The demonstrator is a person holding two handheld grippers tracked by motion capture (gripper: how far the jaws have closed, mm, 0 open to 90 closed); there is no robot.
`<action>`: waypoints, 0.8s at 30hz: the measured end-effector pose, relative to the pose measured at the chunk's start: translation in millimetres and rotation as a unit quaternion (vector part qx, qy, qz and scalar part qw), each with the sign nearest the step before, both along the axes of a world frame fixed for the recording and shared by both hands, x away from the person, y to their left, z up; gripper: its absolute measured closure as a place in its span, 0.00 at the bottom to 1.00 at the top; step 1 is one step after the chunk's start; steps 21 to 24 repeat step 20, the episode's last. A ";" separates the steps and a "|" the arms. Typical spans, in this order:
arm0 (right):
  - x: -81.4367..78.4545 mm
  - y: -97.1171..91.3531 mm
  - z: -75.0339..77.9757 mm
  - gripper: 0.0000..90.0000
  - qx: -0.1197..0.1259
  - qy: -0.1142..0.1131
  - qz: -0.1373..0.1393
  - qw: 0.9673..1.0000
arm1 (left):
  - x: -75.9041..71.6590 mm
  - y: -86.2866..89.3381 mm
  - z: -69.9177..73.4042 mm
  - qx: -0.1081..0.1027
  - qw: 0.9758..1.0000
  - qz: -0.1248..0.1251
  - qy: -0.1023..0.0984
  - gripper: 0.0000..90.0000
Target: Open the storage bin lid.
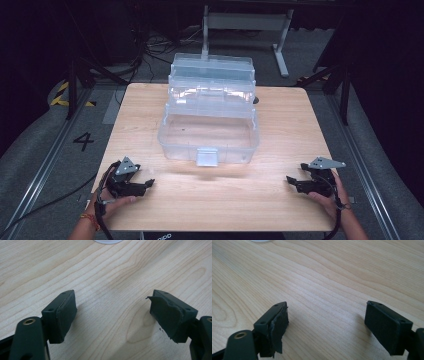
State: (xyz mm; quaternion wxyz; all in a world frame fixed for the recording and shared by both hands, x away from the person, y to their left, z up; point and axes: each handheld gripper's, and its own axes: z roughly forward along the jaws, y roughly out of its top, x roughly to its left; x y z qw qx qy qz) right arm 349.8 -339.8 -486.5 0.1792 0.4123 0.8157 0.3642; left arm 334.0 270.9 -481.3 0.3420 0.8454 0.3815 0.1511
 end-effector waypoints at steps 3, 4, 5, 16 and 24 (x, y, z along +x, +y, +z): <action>0.0 0.0 0.0 0.22 0.000 0.000 0.000 1.000 | 0.3 -0.4 -0.1 -0.001 1.000 0.000 0.002 0.23; 0.0 0.0 0.0 0.21 0.000 0.000 0.000 1.000 | 0.6 -0.2 0.0 0.000 1.000 -0.002 0.002 0.23; 0.0 0.0 0.0 0.21 0.000 0.001 -0.001 1.000 | 1.0 0.0 0.1 0.001 1.000 -0.004 0.001 0.23; 0.8 0.2 -0.3 0.17 -0.001 0.002 -0.008 1.000 | 1.7 -1.7 -0.1 -0.001 1.000 0.001 0.008 0.22; 1.4 0.0 -0.3 0.17 -0.002 0.003 -0.010 1.000 | 2.9 -0.8 0.4 0.007 1.000 -0.002 -0.002 0.22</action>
